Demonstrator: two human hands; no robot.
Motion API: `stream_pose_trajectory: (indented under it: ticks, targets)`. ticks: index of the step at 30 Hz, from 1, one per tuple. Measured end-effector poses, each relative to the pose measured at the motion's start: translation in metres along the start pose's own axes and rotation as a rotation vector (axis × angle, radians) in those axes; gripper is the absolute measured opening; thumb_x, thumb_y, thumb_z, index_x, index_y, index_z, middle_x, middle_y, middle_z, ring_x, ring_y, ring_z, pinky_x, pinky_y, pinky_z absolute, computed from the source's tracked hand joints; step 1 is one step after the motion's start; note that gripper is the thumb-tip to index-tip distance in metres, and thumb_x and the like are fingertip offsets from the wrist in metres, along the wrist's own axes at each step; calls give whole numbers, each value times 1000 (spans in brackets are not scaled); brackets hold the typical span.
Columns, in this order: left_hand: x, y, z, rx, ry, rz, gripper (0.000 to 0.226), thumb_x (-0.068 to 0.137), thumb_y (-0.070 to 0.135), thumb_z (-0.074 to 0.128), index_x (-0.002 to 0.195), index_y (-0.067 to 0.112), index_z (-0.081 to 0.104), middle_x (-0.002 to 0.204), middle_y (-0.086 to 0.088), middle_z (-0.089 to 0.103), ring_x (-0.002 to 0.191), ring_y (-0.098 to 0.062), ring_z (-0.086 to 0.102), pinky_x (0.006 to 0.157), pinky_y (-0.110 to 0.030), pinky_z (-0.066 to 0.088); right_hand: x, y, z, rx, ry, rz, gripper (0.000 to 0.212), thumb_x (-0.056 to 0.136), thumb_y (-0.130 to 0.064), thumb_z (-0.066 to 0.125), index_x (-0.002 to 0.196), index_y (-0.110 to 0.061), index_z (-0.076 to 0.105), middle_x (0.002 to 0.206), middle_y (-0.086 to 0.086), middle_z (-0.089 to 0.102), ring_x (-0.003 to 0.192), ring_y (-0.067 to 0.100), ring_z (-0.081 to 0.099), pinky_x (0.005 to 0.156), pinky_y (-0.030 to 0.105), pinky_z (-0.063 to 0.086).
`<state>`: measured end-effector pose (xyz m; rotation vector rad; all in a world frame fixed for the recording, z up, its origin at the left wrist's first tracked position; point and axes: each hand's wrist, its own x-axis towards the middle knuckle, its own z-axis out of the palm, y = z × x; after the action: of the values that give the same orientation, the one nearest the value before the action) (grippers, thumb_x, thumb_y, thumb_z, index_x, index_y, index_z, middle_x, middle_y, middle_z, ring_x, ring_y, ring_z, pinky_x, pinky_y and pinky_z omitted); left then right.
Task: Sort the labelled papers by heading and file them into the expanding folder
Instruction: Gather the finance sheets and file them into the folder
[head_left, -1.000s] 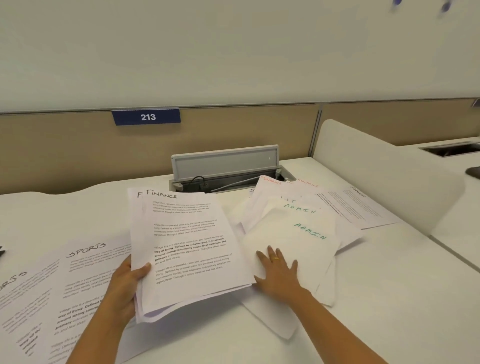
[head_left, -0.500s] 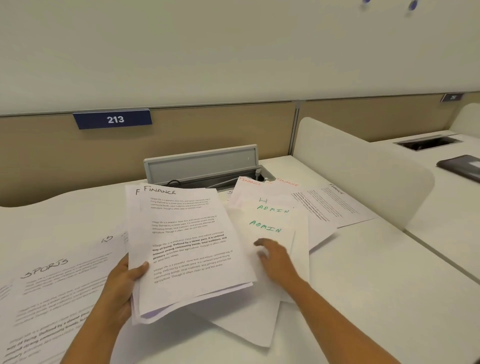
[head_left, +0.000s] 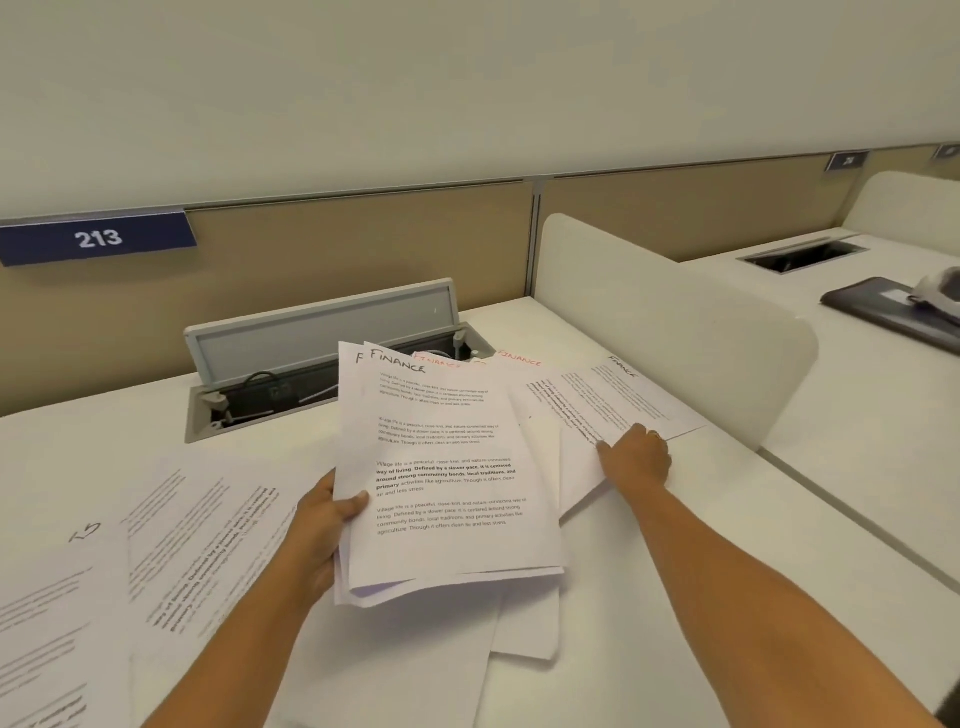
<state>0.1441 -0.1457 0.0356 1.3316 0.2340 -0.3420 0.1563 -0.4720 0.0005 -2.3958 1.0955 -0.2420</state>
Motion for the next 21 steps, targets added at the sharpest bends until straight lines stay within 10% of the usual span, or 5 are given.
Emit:
stream_pose_trajectory:
  ticks: [9,21]
  targets:
    - [24,-8,23,36,22,-23,33,92,-7,43,117,13,52,96,-9,65,83,-30,62,68,-39,50,27,-3,11,-77,-109,151,104,81,-59,57,147,-1,2,153,29,6,144,37,0,118,43,7]
    - [26,-11,21,33,24,-30,32,92,-6,43,117,12,52,105,-15,63,85,-33,61,71,-41,51,42,0,13,196,-43,147,81,78,-25,74,136,1,25,136,21,45,130,33,38,107,40,34]
